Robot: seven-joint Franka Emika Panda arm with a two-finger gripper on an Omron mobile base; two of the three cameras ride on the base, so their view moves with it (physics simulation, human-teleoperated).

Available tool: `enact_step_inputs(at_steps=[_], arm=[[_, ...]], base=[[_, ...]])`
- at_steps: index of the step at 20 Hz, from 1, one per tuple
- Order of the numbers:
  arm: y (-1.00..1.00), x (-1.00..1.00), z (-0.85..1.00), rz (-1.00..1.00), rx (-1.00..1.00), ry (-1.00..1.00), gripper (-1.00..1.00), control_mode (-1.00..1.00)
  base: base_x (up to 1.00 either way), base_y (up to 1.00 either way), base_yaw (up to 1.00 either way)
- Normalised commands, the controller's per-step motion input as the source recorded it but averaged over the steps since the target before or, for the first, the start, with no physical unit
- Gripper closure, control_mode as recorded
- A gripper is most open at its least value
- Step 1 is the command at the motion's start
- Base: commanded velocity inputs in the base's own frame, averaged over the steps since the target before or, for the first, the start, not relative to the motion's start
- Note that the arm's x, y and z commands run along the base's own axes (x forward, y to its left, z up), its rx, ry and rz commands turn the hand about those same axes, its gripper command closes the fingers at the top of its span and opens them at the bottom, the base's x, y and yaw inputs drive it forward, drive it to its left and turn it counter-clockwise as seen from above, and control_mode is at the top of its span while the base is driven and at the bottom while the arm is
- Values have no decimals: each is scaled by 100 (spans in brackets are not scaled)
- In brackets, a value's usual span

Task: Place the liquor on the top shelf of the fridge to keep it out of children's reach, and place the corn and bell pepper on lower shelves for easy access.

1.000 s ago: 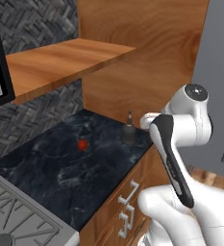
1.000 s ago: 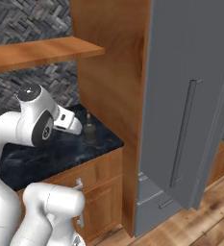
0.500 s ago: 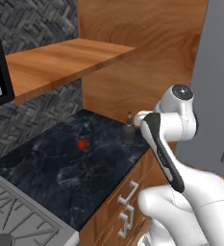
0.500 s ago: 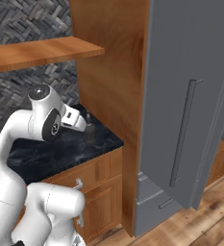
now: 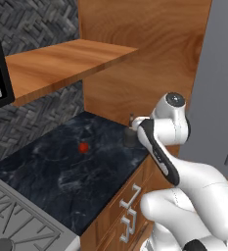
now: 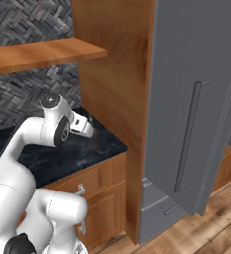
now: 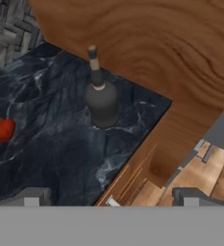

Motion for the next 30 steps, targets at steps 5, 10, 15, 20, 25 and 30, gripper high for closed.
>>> enact_step_inputs(at_steps=[5, 10, 15, 20, 25, 30], arm=[[0, 36, -29, 5, 0, -1, -100, -100], [0, 33, -18, 6, 0, -3, -100, -100], [0, 31, -15, 4, 0, -6, -100, -100], [0, 30, -15, 3, 0, -5, -100, -100], [0, 37, -15, 2, 0, -3, -100, -100], [1, 41, -9, 2, 0, -1, -100, -100]], base=[[0, 0, 0], [0, 0, 0], [0, 0, 0], [0, 0, 0], [0, 0, 0], [0, 0, 0]])
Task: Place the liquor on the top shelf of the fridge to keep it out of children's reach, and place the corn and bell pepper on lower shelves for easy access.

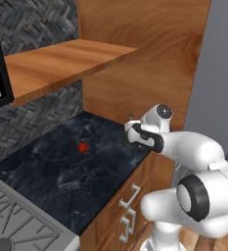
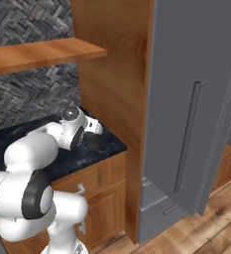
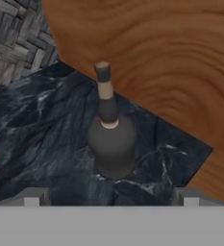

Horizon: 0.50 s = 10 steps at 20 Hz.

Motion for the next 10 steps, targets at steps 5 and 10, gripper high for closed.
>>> enact_step_inputs(at_steps=[5, 10], arm=[[7, 38, -6, 1, 0, 0, -100, -100], [11, 34, -5, 1, -1, 0, -100, -100]], base=[[0, 0, 0], [0, 0, 0]])
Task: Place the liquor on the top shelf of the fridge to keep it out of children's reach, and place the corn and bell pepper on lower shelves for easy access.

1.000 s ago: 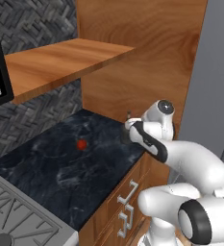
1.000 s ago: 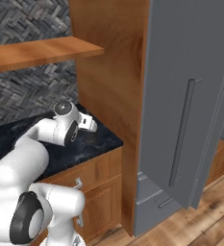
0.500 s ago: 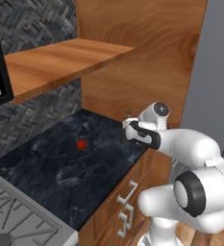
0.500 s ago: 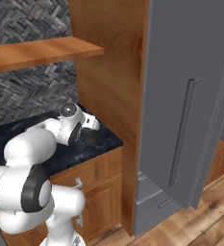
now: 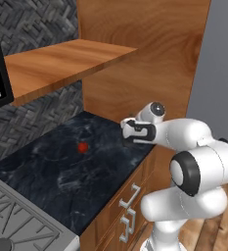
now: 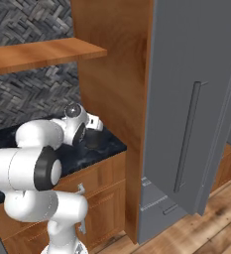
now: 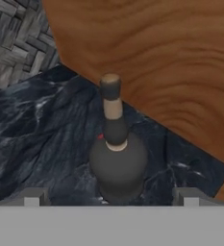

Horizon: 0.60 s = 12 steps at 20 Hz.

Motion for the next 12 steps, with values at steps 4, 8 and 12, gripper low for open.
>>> enact_step_inputs(at_steps=[4, 8, 12], arm=[[5, 34, -7, 0, 0, 0, -100, -100], [0, 36, -12, 0, 0, 0, -100, -100], [0, 34, -19, 0, 0, 0, -100, -100]], base=[[0, 0, 0], [0, 0, 0], [0, 0, 0]])
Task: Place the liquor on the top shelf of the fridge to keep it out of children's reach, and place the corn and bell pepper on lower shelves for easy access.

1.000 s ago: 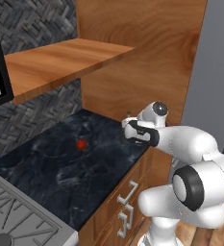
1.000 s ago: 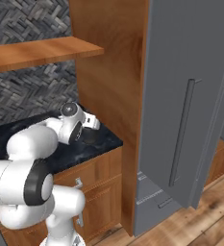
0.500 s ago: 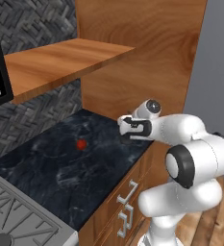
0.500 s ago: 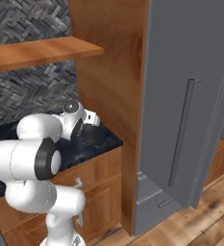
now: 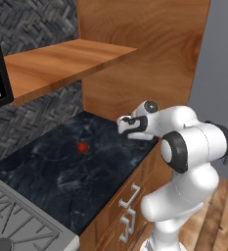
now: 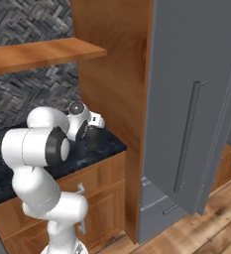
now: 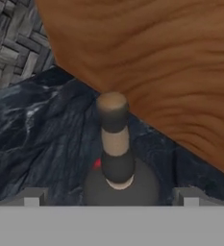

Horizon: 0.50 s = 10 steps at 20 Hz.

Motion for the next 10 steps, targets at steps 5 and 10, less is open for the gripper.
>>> enact_step_inputs(at_steps=[5, 10], arm=[[0, 30, -29, 0, 0, 0, -100, -100], [0, 29, -29, 0, 0, 0, -100, -100]], base=[[0, 0, 0], [0, 0, 0]])
